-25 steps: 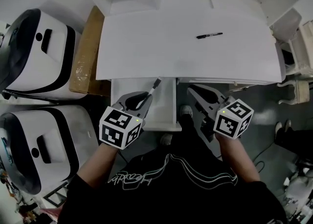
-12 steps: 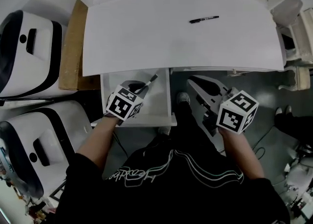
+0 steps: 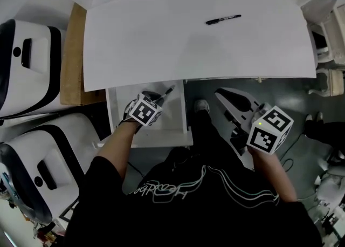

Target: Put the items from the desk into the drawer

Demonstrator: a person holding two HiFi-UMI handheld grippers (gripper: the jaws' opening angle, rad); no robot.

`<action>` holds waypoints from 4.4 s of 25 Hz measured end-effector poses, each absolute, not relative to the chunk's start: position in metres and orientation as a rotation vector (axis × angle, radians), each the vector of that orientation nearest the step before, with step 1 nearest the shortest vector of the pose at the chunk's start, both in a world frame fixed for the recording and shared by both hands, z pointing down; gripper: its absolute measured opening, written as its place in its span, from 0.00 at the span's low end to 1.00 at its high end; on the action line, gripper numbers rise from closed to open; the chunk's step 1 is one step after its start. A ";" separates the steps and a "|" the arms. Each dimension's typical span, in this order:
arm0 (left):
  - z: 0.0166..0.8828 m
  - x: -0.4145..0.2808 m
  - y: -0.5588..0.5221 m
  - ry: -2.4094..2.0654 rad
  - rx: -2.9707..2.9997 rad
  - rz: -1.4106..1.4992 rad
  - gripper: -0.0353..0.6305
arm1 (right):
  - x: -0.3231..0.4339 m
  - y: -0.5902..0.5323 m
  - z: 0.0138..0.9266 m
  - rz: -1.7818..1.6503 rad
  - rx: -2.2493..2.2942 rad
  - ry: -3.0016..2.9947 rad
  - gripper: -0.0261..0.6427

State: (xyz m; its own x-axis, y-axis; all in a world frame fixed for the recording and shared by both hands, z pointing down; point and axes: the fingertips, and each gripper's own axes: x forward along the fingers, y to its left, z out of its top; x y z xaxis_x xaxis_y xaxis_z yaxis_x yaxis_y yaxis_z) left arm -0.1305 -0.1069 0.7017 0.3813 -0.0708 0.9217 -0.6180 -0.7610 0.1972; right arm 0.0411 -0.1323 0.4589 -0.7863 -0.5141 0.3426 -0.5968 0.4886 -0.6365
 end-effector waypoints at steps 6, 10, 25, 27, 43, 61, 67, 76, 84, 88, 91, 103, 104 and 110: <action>0.729 -0.137 -0.104 -0.550 2.093 1.418 0.26 | 0.049 -0.137 0.461 1.212 0.977 -2.637 0.13; 0.713 -0.134 -0.099 -0.520 2.083 1.392 0.41 | 0.049 -0.136 0.457 1.213 0.975 -2.645 0.13; 0.503 -0.089 -0.082 -0.624 2.526 1.023 0.29 | 0.014 -0.093 0.405 1.065 0.938 -2.728 0.13; 0.470 -0.086 -0.072 -0.655 2.551 0.943 0.22 | 0.007 -0.084 0.394 1.041 0.934 -2.747 0.13; 0.340 -0.050 -0.086 -0.929 2.550 0.431 0.08 | 0.027 -0.067 0.354 0.944 1.043 -2.769 0.13; 0.397 0.079 -0.253 -0.815 2.655 0.740 0.34 | 0.153 -0.179 0.403 1.114 1.160 -2.685 0.13; 0.436 0.102 -0.307 -0.834 2.639 0.889 0.37 | 0.175 -0.206 0.423 1.174 1.145 -2.668 0.13; 0.512 0.122 -0.366 -0.852 2.564 1.153 0.31 | 0.202 -0.234 0.453 1.205 1.110 -2.626 0.13; 0.549 0.131 -0.382 -0.794 2.477 1.267 0.31 | 0.220 -0.252 0.463 1.243 1.071 -2.627 0.13; 0.551 0.134 -0.378 -0.723 2.422 1.262 0.26 | 0.224 -0.258 0.468 1.266 1.057 -2.630 0.13; 0.553 0.138 -0.378 -0.709 2.398 1.265 0.23 | 0.226 -0.262 0.472 1.276 1.052 -2.633 0.13; 0.533 0.131 -0.351 -0.725 2.428 1.179 0.16 | 0.207 -0.237 0.459 1.267 1.094 -2.633 0.13; 0.526 0.126 -0.344 -0.722 2.435 1.163 0.16 | 0.200 -0.232 0.455 1.259 1.094 -2.640 0.13; 0.477 0.093 -0.288 -0.705 2.499 1.084 0.16 | 0.161 -0.198 0.428 1.199 1.093 -2.684 0.13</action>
State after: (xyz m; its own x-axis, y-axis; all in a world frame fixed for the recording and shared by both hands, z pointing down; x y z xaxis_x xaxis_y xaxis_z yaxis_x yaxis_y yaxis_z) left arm 0.0926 -0.2884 0.4767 0.5888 -0.3093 0.7468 -0.5571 -0.8247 0.0977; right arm 0.1613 -0.1982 0.4283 -0.7569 -0.5945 0.2714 -0.5989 0.4647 -0.6522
